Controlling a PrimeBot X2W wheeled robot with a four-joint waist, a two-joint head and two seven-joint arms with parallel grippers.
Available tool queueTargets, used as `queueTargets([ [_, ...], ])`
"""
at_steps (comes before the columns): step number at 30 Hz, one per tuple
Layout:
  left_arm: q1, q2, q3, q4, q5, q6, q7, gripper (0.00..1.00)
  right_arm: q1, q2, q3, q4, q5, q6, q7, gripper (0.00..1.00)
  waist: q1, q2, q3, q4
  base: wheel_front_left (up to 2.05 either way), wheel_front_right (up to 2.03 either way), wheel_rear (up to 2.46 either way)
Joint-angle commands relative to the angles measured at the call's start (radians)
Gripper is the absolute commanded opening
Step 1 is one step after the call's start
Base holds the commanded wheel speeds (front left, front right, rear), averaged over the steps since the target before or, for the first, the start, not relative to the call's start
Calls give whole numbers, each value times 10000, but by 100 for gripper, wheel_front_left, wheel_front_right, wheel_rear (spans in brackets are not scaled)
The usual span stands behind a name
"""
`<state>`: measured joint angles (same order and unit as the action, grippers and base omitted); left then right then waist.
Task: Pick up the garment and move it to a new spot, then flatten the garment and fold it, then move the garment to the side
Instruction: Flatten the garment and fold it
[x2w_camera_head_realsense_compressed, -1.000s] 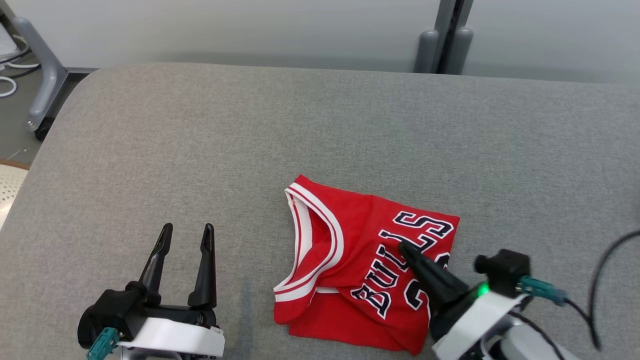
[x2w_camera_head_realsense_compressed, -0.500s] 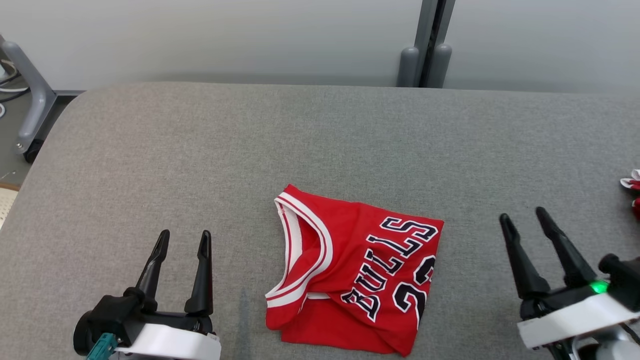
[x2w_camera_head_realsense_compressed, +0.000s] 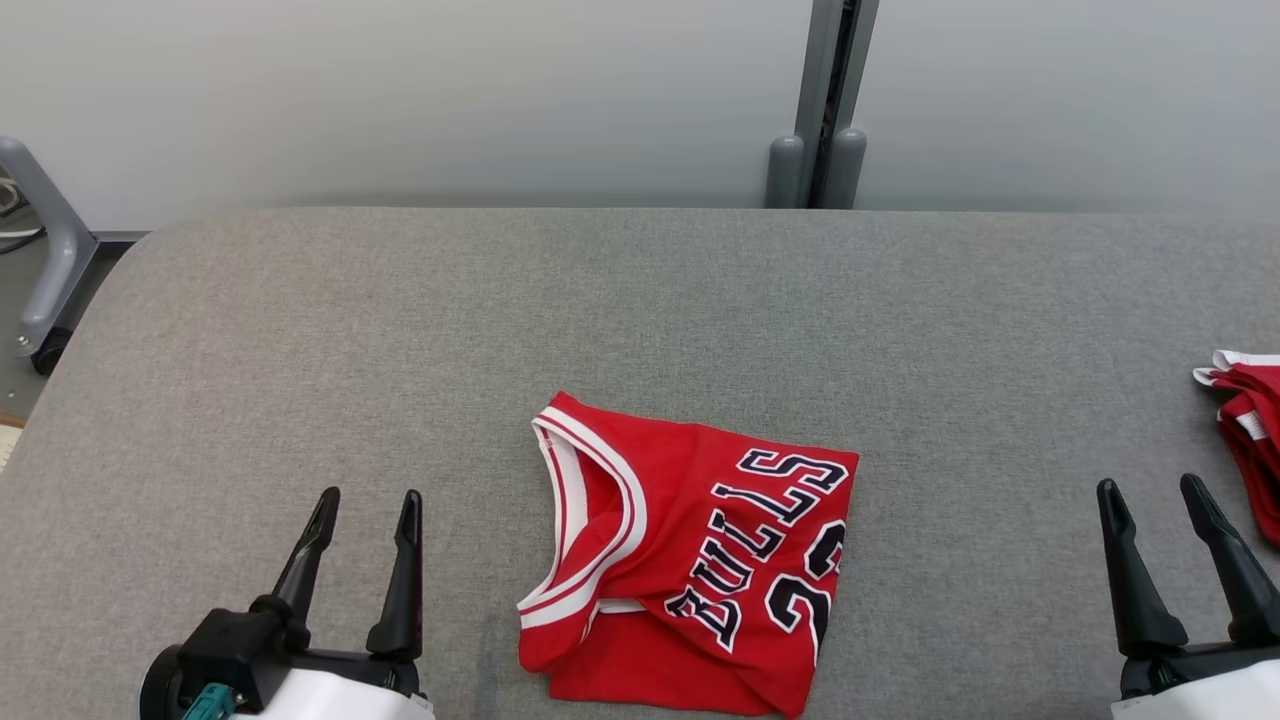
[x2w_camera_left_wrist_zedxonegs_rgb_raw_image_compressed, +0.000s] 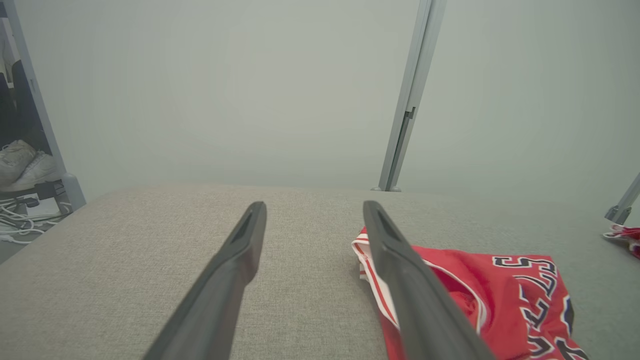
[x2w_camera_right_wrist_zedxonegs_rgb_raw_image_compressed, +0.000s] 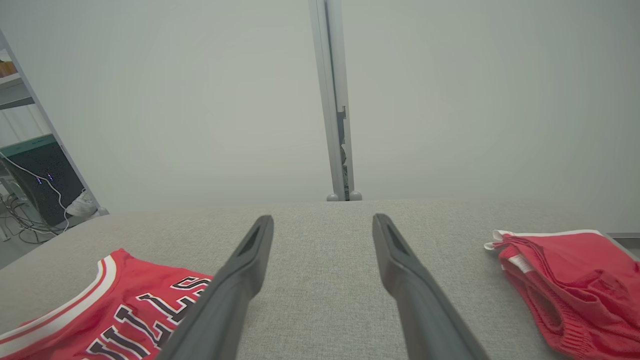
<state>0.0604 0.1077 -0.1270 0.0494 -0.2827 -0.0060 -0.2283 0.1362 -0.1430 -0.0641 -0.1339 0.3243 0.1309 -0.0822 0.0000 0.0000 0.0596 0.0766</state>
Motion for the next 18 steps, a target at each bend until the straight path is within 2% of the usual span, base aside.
queueTargets([
  [1, 68, 40, -9, -49, 60, 70, 22, 100, 94, 14, -92, -106, -54, -4, 52, 100, 0, 0, -38, -30, 0, 0, 0],
  [18, 22, 198, -134, -278, -26, 187, 200, 100, 254, 221, -125, -353, -235, -4, 337, 100, 0, 0, -51, -23, 0, 0, 0],
])
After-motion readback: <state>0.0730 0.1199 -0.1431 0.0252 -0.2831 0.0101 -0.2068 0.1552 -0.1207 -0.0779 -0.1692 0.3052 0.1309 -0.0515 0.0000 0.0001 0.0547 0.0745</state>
